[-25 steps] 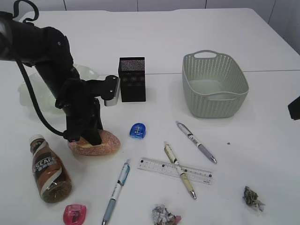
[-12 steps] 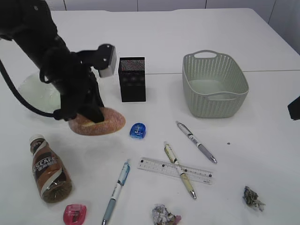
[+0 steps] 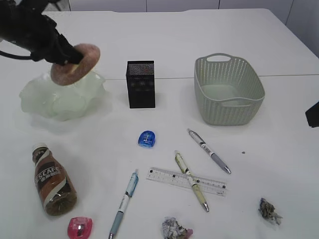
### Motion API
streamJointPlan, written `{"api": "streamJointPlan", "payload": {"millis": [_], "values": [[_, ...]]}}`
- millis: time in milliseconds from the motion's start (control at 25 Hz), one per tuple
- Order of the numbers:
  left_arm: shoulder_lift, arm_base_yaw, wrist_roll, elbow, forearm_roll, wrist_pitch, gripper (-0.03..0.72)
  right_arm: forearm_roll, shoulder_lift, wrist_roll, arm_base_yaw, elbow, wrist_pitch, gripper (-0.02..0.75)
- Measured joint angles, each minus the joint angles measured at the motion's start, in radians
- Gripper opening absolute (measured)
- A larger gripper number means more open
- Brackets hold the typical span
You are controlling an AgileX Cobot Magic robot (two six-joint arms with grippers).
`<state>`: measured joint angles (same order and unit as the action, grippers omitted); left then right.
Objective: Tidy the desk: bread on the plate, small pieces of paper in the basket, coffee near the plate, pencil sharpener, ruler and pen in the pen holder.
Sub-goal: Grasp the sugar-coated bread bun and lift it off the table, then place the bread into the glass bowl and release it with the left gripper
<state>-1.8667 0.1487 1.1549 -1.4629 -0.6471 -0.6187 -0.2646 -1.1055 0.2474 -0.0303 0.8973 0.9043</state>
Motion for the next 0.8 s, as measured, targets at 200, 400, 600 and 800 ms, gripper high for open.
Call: {"api": "streamJointPlan", "payload": {"millis": [200, 400, 600, 800], "values": [[-0.007, -0.058, -0.006, 0.0, -0.266, 0.189, 0.134, -0.006, 0.0, 0.002, 0.0, 0.0, -0.004, 0.438], [-0.077, -0.067, -0.008, 0.0, -0.326, 0.307, 0.134, -0.039, 0.0, 0.002, 0.0, 0.0, -0.015, 0.437], [-0.156, -0.067, -0.008, 0.0, -0.38, 0.378, 0.134, -0.061, 0.0, 0.002, 0.0, 0.0, -0.023, 0.437], [-0.202, -0.067, -0.008, 0.0, -0.387, 0.384, 0.265, -0.064, 0.0, 0.002, 0.0, 0.0, -0.036, 0.437]]}}
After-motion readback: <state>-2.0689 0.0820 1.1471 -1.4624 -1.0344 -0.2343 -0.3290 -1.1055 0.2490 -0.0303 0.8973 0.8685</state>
